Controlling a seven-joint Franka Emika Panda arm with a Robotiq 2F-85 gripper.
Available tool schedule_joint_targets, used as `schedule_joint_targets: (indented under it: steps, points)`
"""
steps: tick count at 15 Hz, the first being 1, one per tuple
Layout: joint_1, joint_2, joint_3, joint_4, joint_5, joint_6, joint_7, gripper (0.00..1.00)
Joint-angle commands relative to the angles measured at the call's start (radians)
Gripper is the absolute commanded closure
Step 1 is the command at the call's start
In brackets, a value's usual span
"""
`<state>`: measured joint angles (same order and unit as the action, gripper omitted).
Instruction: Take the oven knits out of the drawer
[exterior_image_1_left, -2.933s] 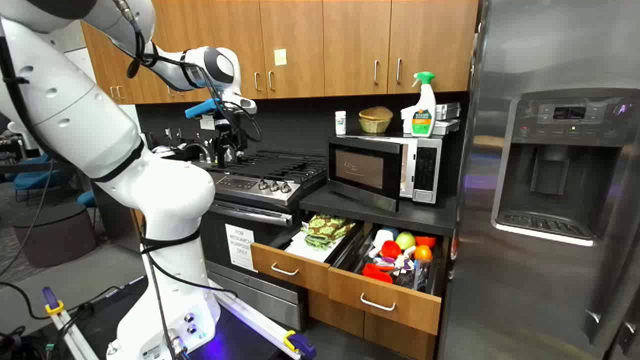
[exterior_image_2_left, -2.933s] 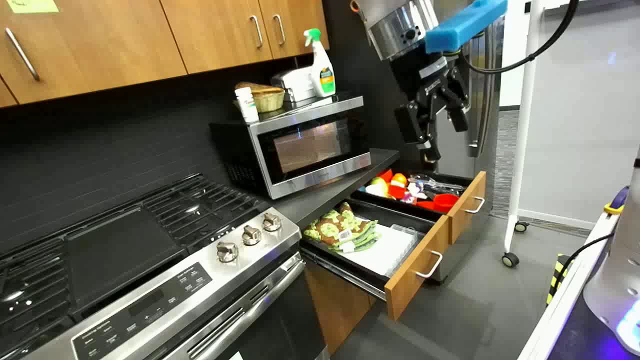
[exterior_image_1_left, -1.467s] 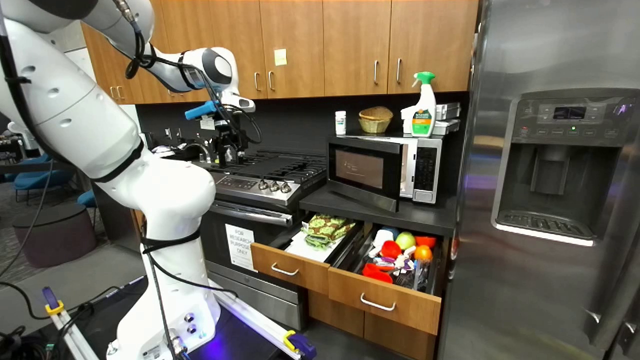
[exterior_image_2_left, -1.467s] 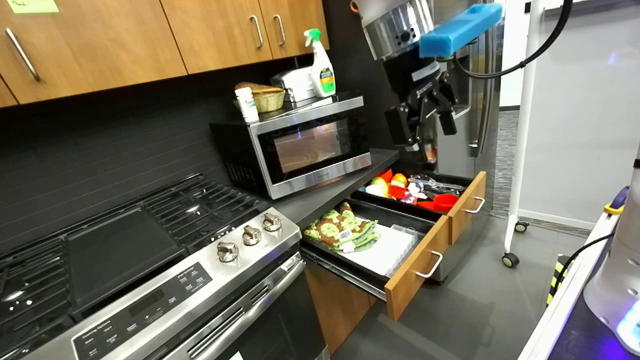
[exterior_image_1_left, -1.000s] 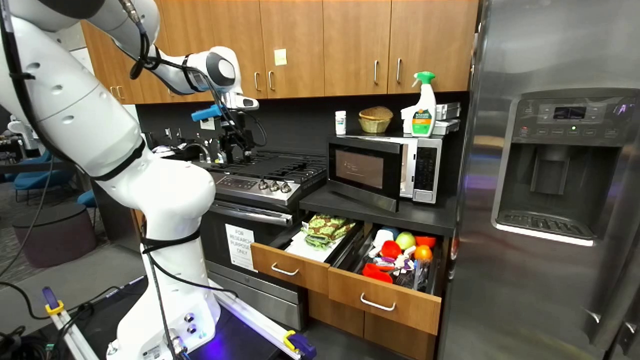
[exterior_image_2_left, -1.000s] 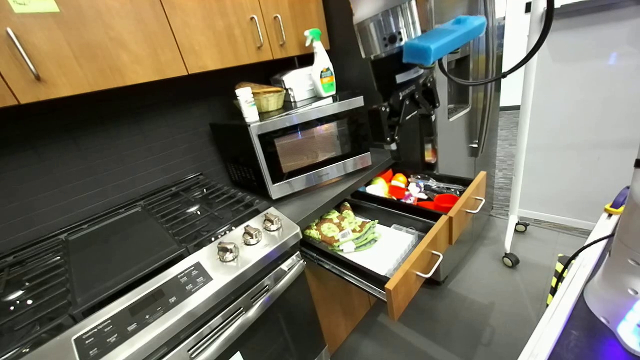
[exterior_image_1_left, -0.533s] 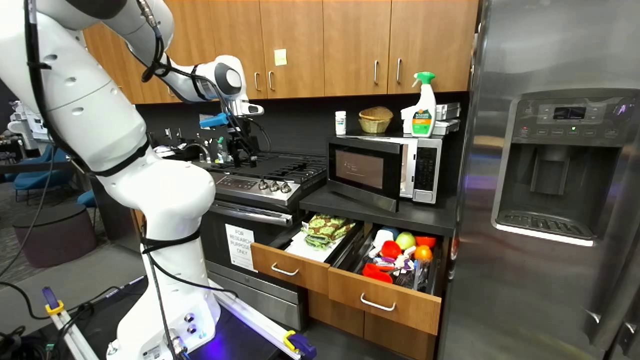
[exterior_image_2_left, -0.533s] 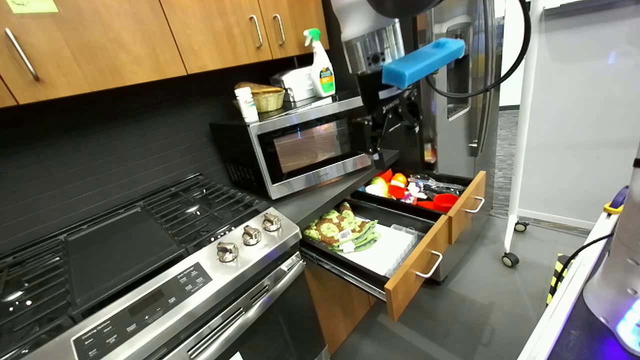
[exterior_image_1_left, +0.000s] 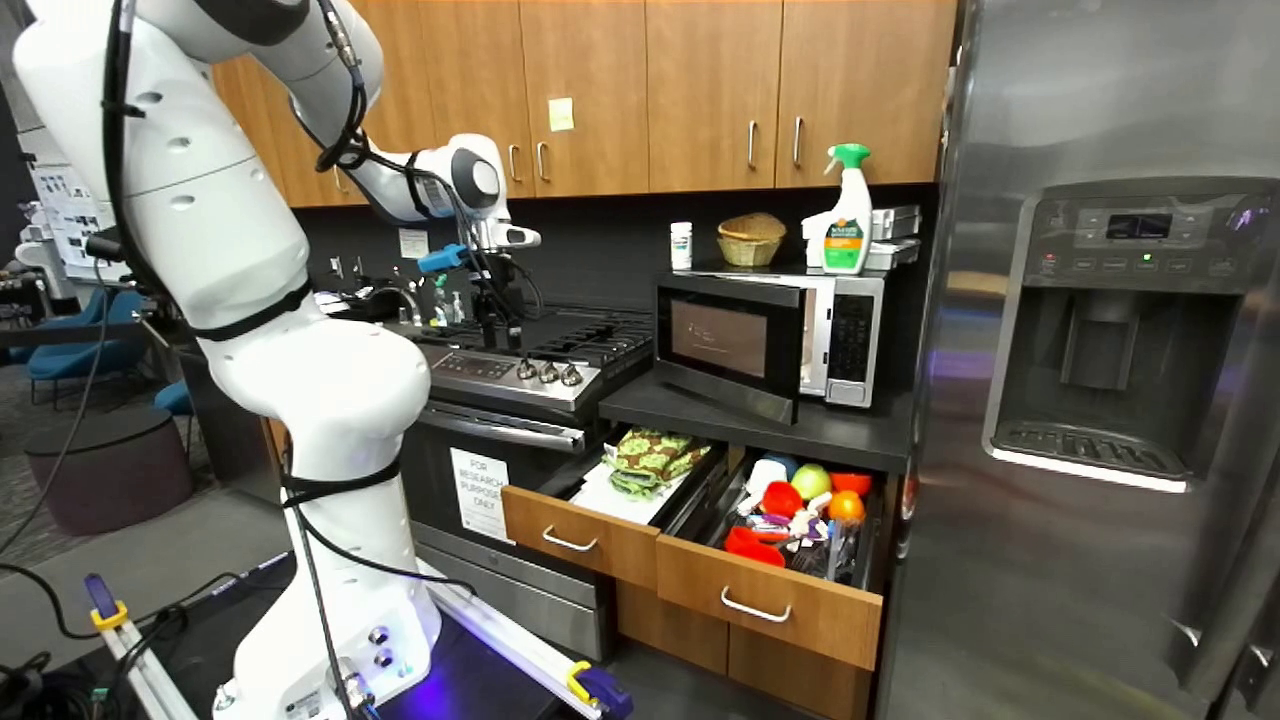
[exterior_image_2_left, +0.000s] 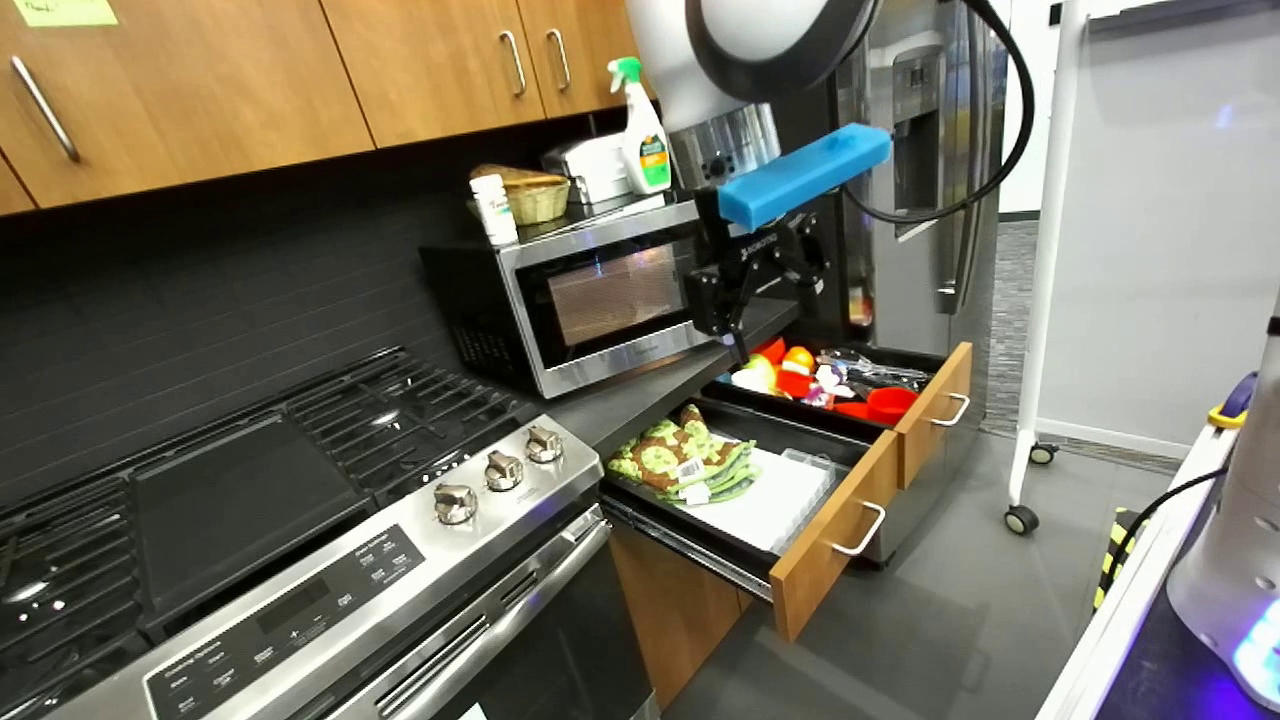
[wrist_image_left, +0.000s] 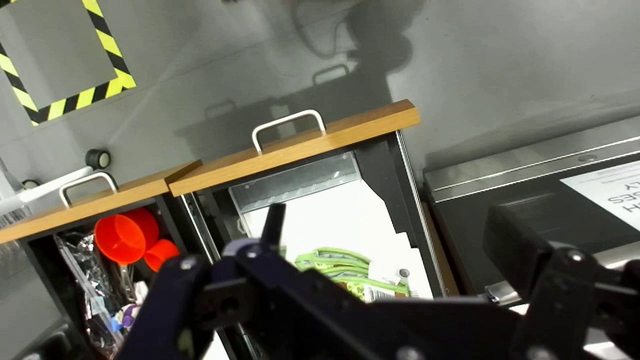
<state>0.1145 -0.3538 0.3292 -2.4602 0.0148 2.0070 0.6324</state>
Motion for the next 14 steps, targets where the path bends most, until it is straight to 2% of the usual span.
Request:
schedule_joint_targets:
  steps: [1, 3, 14]
  points:
    - [-0.005, 0.08, 0.001, 0.054, -0.016, -0.003, 0.102, 0.0]
    - [0.006, 0.107, -0.007, 0.07, -0.018, -0.008, 0.1, 0.0]
    - [-0.005, 0.146, -0.104, 0.143, -0.046, -0.029, -0.143, 0.0]
